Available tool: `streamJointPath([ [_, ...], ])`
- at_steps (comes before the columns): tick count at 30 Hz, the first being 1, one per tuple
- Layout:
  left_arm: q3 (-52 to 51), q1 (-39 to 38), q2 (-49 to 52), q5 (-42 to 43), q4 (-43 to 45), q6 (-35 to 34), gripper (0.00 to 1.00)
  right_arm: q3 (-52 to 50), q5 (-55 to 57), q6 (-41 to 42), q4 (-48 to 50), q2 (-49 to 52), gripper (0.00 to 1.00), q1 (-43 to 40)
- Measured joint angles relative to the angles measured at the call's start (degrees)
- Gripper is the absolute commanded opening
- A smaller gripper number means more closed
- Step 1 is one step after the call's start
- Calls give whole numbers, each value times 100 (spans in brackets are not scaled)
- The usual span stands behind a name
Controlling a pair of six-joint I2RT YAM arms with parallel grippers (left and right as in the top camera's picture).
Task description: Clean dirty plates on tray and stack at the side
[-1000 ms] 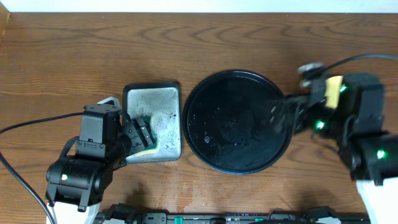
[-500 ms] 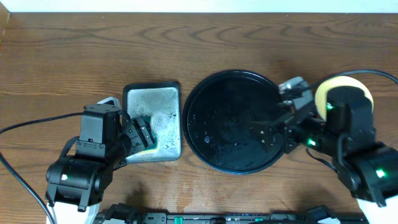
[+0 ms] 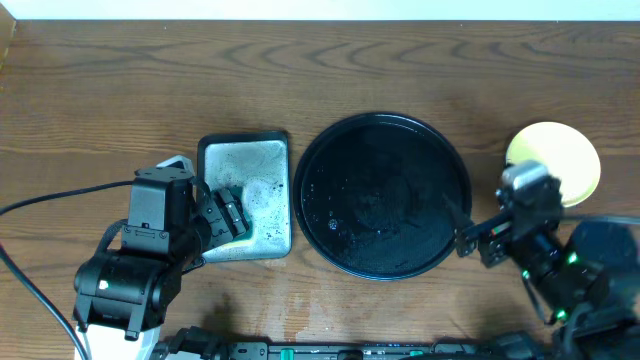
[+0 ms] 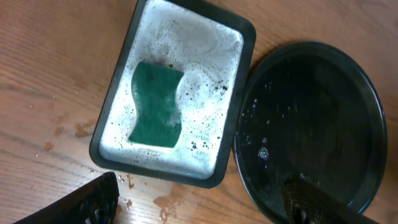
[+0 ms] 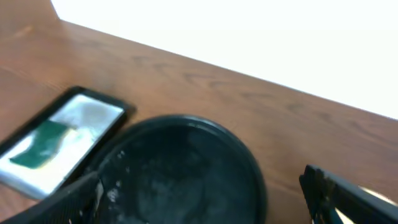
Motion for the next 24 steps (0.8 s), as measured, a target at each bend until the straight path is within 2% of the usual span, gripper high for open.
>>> streamJointPath([
  [11, 0, 0, 0, 15, 4, 0, 84, -3141, 459, -83, 1388, -2426, 99, -286],
  [15, 0, 0, 0, 15, 2, 0, 84, -3943, 485, -96, 1762, -3053, 99, -358],
  [19, 0, 0, 0, 17, 0, 0, 84, -4599, 487, -96, 2347, -3331, 99, -361],
  [24, 0, 0, 0, 17, 2, 0, 84, -4931, 485, -96, 3309, -3353, 99, -361],
])
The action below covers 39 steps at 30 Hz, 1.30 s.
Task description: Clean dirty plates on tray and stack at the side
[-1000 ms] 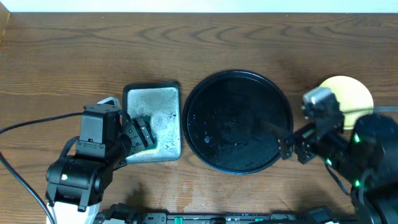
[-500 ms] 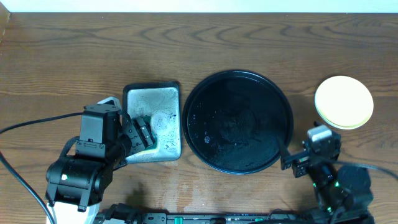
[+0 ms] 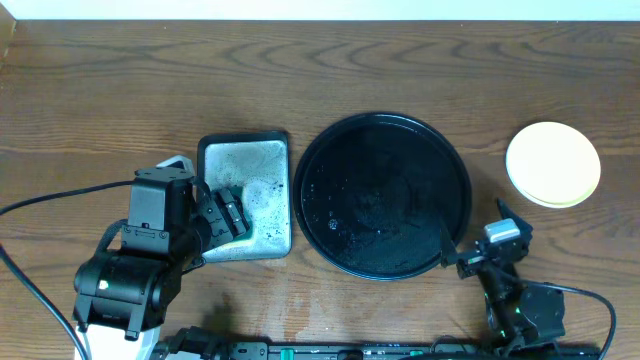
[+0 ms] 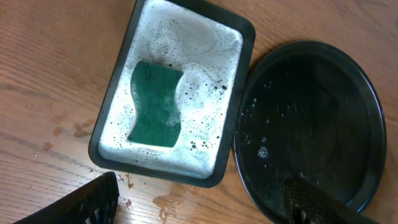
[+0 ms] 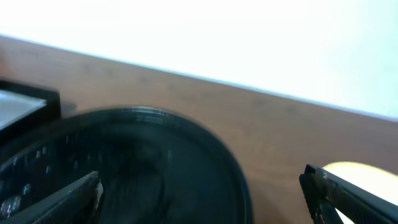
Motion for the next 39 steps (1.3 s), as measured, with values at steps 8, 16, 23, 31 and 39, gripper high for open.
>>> streamJointPath([
  [8, 0, 0, 0, 0, -2, 0, 84, -160, 2, 0, 175, -20, 99, 0],
  [16, 0, 0, 0, 0, -2, 0, 84, -160, 2, 0, 175, -20, 99, 0],
  [23, 0, 0, 0, 0, 0, 0, 84, -160, 2, 0, 175, -20, 99, 0],
  [31, 0, 0, -44, 0, 0, 0, 84, -160, 0, 0, 175, -20, 99, 0],
  [39, -452, 422, -1115, -160, 1143, 83, 84, -162, 2, 0, 179, -20, 99, 0],
])
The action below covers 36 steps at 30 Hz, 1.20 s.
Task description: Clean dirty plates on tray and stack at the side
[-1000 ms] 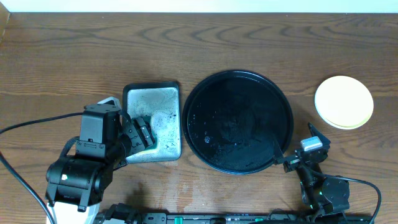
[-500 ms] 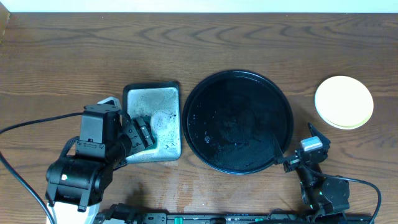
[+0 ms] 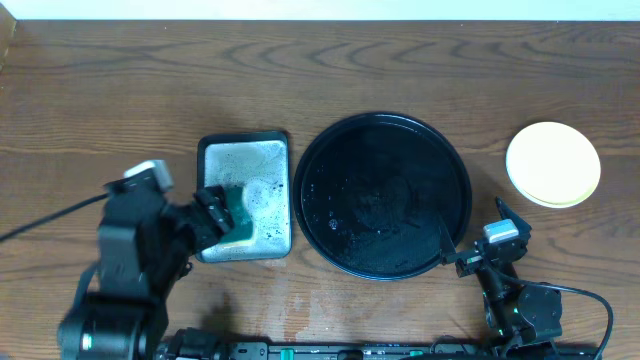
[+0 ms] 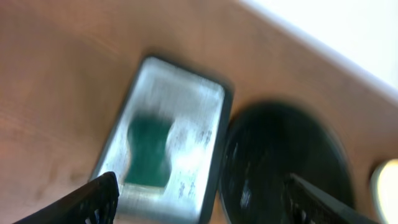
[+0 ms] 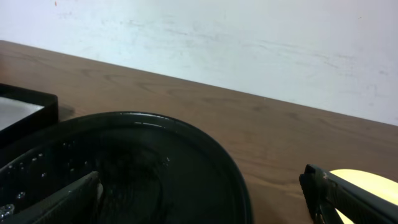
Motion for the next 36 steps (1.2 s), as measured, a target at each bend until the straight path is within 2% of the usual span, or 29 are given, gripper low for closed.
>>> streamJointPath([
  [4, -848, 262, -883, -24, 1233, 219, 84, 0, 0, 0, 0, 0, 99, 0],
  [11, -2463, 697, -2332, -59, 2809, 483, 84, 0, 0, 0, 0, 0, 99, 0],
  [20, -4236, 769, -3812, -61, 4030, 761, 84, 0, 0, 0, 0, 0, 99, 0],
  [24, -4905, 769, -3910, -52, 4986, 772, 84, 0, 0, 0, 0, 0, 99, 0],
  [28, -5501, 769, -3917, -50, 5532, 756, 84, 0, 0, 0, 0, 0, 99, 0],
  [36, -5689, 769, -3917, -37, 5464, 706, 84, 0, 2, 0, 0, 0, 99, 0],
])
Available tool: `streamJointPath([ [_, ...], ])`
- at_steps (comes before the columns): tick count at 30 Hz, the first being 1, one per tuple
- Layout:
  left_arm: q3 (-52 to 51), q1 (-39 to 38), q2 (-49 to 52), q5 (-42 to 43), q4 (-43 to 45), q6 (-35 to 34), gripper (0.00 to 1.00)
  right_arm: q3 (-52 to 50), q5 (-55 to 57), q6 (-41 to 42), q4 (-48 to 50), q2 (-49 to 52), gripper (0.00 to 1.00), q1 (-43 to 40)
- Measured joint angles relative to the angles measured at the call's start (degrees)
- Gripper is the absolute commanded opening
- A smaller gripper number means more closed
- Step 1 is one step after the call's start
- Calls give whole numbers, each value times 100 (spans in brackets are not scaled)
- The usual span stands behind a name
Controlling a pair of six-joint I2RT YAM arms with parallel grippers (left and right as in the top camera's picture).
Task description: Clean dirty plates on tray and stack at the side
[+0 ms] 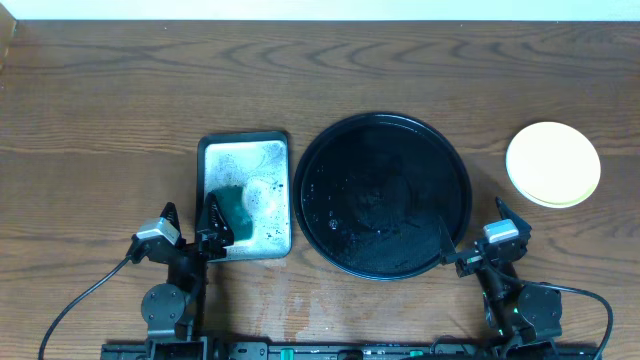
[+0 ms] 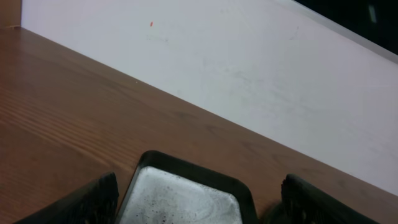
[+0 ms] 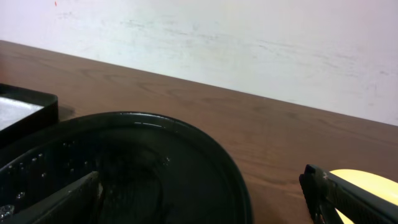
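Note:
A round black tray [image 1: 385,195] lies mid-table, wet with drops and no plate on it; the right wrist view shows it too [image 3: 155,168]. A cream plate [image 1: 553,163] rests on the table to the right of it [image 3: 368,180]. My left gripper [image 1: 190,212] sits low at the front, open and empty, its fingers [image 2: 93,199] framing the soapy pan. My right gripper [image 1: 472,222] is also low, open and empty, at the tray's front right rim, with its fingers [image 3: 348,199] spread wide.
A rectangular black pan [image 1: 278,190] of soapy water with a green sponge [image 1: 232,208] stands left of the tray; its far rim shows in the left wrist view [image 2: 186,171]. A white wall [image 3: 217,37] backs the table.
My left arm was raised beside the pan's left side; now it is folded down low at the front edge, its camera looking level across the table. The right arm has not moved.
At first my left gripper hung open over the soapy pan and my right arm stood raised near the cream plate. The right arm was then down low at the front edge. Then the left arm had drawn back, and now both sit low, open and empty.

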Motion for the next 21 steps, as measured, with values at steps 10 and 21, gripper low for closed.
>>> streamJointPath([
  [10, 13, 0, 2, 52, -564, -2, 84, 0, -2, 0, 2, 0, 99, 0],
  [21, 33, 0, 96, 92, -605, -2, 84, 0, -2, 0, 0, 0, 99, 0],
])
